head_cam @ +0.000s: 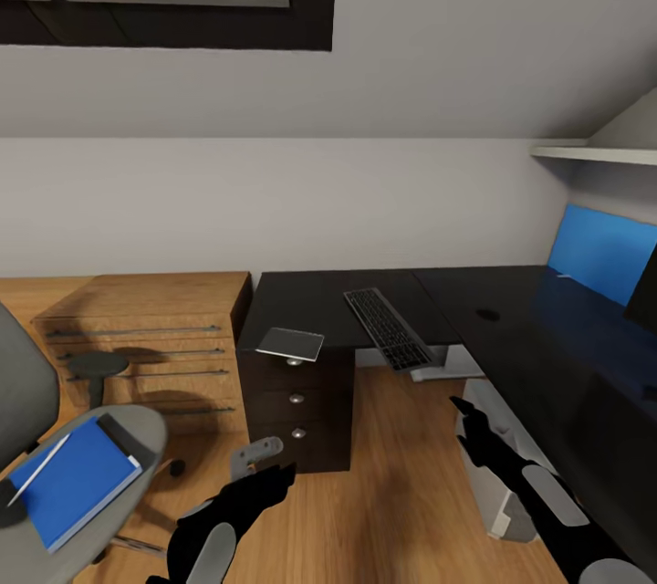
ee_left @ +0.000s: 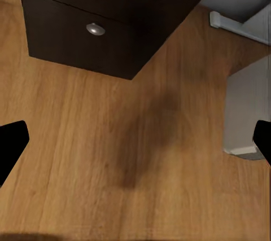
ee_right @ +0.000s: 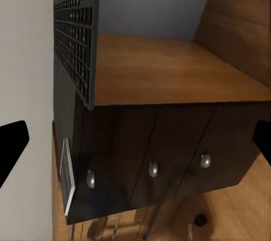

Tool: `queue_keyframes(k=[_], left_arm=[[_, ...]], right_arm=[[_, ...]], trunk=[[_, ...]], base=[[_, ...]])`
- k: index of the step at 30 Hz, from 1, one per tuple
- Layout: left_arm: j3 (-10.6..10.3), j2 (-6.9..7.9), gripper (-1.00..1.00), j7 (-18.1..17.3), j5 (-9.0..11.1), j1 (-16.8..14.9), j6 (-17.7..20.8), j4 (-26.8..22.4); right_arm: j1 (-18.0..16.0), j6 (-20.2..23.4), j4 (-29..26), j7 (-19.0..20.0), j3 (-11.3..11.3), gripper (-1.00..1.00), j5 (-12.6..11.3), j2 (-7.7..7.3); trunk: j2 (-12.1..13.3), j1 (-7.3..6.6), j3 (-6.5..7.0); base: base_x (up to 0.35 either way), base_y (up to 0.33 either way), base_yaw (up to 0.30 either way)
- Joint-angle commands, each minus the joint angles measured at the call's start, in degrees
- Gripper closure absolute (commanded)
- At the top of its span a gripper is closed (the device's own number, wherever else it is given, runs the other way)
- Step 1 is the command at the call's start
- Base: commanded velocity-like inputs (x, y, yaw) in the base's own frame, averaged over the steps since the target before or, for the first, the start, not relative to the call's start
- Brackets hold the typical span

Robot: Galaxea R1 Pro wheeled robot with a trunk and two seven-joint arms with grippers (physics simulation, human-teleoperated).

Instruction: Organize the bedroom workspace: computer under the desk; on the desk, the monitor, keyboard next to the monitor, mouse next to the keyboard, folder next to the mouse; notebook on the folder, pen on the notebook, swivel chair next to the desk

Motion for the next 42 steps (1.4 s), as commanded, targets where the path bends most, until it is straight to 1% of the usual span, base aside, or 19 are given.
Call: queue_keyframes(k=[1,2,5,6,8,9,10,11,12,13,17,20,25,32,40,42], left_arm=[[-0.16,0.00,-1.00,0.59,0.59,-0.05,0.07,-0.43],[-0.23,0.02,-1.00,0.61,0.59,-0.05,0.06,-0.67],[-0.31,0.11,-1.00,0.62,0.60,-0.05,0.07,-1.95],[-0.34,1.05,-1.00,0.58,0.60,-0.05,0.09,-3.70],[-0.36,1.66,-1.00,0.54,0.60,-0.05,0.09,-4.11],[-0.40,2.22,-1.00,0.50,0.61,-0.05,0.10,-4.46],[-0.42,2.42,-1.00,0.48,0.64,-0.05,0.10,-4.59],[-0.46,2.55,-1.00,0.47,0.65,-0.05,0.10,-4.68],[-0.48,2.72,-1.00,0.46,0.68,-0.05,0.10,-4.79],[-0.48,2.75,-1.00,0.46,0.68,-0.05,0.10,-4.80],[-0.50,2.78,-1.00,0.45,0.68,-0.05,0.10,-4.82],[-0.52,2.78,-1.00,0.45,0.68,-0.05,0.10,-4.82],[-0.53,2.78,-1.00,0.45,0.68,-0.05,0.10,-4.83],[-0.53,2.79,-1.00,0.45,0.73,-0.05,0.16,-4.83],[-0.55,2.79,-1.00,0.52,0.77,-0.05,0.22,-4.83],[-0.82,2.79,-1.00,0.55,0.77,-0.05,0.25,-4.78]], right_arm=[[-0.04,0.18,-0.05,0.22,0.09,-1.00,0.77,-0.28],[-0.04,0.24,-0.25,0.26,0.05,-1.00,1.71,-0.43],[-0.04,0.34,-0.64,0.28,0.00,-1.00,2.74,-0.58],[-0.04,0.47,-0.86,0.29,-0.13,-1.00,3.09,-0.68],[-0.04,0.51,-0.95,0.36,-0.18,-1.00,3.16,-0.71],[-0.04,0.54,-1.08,1.02,-0.22,-1.00,3.22,-0.76],[-0.04,0.52,-1.15,2.26,-0.21,-1.00,3.29,-0.80],[-0.04,0.50,-1.14,4.32,-0.21,-1.00,3.37,-0.82],[0.03,0.48,-1.00,12.85,-0.14,-1.00,3.58,-0.92],[0.04,0.49,-0.94,15.11,-0.13,-1.00,3.66,-0.93],[0.11,0.50,-0.79,18.60,-0.12,-1.00,3.76,-1.13],[0.11,0.50,-0.76,19.29,-0.11,-1.00,3.73,-1.66],[0.13,0.46,-0.62,19.60,-0.11,-1.00,3.67,-1.94],[0.09,0.24,1.61,19.82,-0.23,-1.00,3.33,-1.90],[0.11,0.16,2.05,19.70,-0.29,-1.00,3.37,-1.92],[0.08,0.16,2.06,19.71,-0.27,-1.00,3.37,-1.92]], trunk=[[-0.45,0.22,-0.25],[-0.85,0.44,-0.43],[-2.05,1.10,-0.97],[-2.45,1.32,-1.14],[-3.26,1.76,-1.50],[-3.66,1.98,-1.68],[-4.06,2.20,-1.86],[-4.46,2.42,-2.04],[-4.86,2.64,-2.22],[-5.26,2.86,-2.40],[-6.87,3.74,-3.12],[-8.07,4.40,-3.66],[-10.08,5.50,-4.56],[-12.88,7.03,-5.81],[-16.09,8.79,-7.25],[-16.89,9.23,-7.61]], base=[[0.000,0.000,0.000],[0.000,0.000,0.000],[0.000,0.000,0.000],[0.000,0.000,0.000],[0.000,0.000,0.000],[0.000,0.000,0.000],[0.000,0.000,0.000],[0.000,0.000,0.000],[0.000,0.000,0.000],[0.000,0.000,0.000],[0.000,0.000,0.000],[0.000,0.000,0.000],[0.000,0.000,0.000],[0.000,0.000,0.000],[0.000,0.000,0.000],[0.000,0.000,0.000]])
